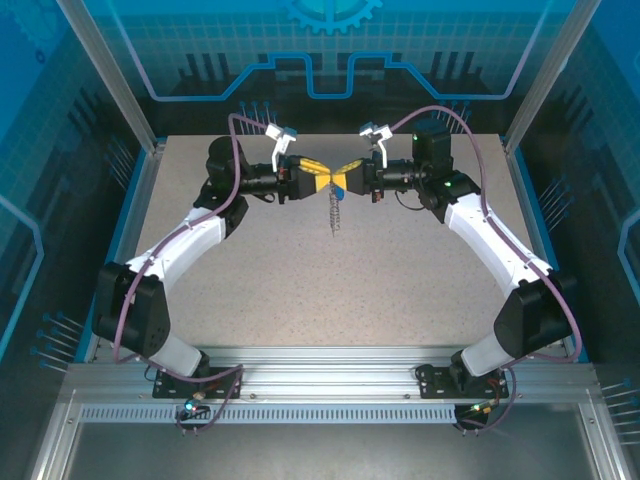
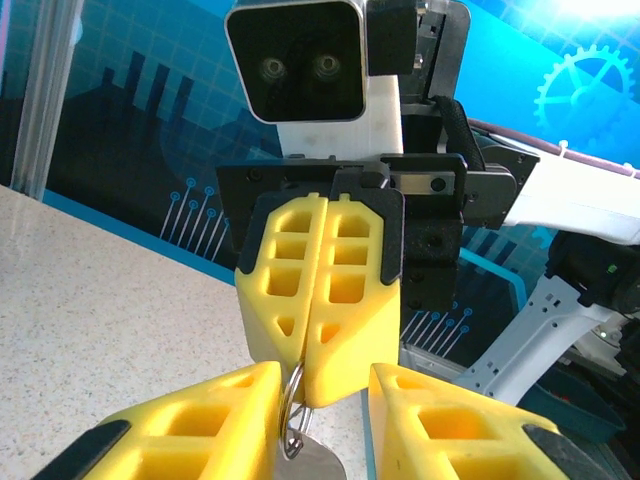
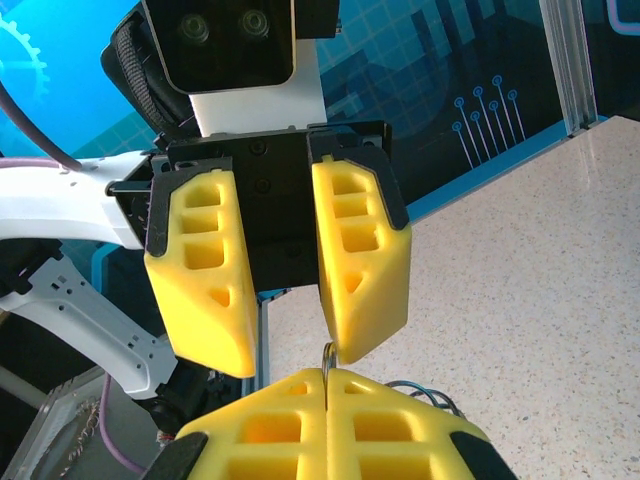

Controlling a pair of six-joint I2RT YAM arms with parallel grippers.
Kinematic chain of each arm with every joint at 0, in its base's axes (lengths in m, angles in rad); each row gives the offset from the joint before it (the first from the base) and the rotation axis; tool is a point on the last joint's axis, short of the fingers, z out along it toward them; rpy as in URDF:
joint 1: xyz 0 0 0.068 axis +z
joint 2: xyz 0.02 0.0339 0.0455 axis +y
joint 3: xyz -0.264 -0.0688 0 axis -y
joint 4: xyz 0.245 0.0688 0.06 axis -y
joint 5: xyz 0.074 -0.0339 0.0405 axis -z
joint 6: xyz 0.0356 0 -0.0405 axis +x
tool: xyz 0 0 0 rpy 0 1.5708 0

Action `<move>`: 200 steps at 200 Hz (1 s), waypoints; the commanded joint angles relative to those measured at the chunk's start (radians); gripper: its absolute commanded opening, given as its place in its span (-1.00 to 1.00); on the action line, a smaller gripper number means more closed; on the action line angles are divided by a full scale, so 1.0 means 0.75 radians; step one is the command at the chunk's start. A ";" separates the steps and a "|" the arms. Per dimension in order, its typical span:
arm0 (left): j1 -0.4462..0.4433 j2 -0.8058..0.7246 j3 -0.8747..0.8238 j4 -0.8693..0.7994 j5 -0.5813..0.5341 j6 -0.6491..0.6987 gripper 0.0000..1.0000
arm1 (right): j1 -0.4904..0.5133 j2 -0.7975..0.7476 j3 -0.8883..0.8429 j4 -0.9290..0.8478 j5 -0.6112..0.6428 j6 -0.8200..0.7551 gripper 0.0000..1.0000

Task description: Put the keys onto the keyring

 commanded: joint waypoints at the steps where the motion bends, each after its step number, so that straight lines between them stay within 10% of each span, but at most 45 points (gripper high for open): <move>1: -0.016 0.021 0.045 -0.005 0.040 0.039 -0.41 | 0.001 0.000 0.035 0.018 -0.035 -0.009 -1.00; 200: -0.041 0.017 0.003 0.020 0.146 0.039 -0.82 | -0.014 -0.002 0.007 0.089 0.012 0.046 -1.00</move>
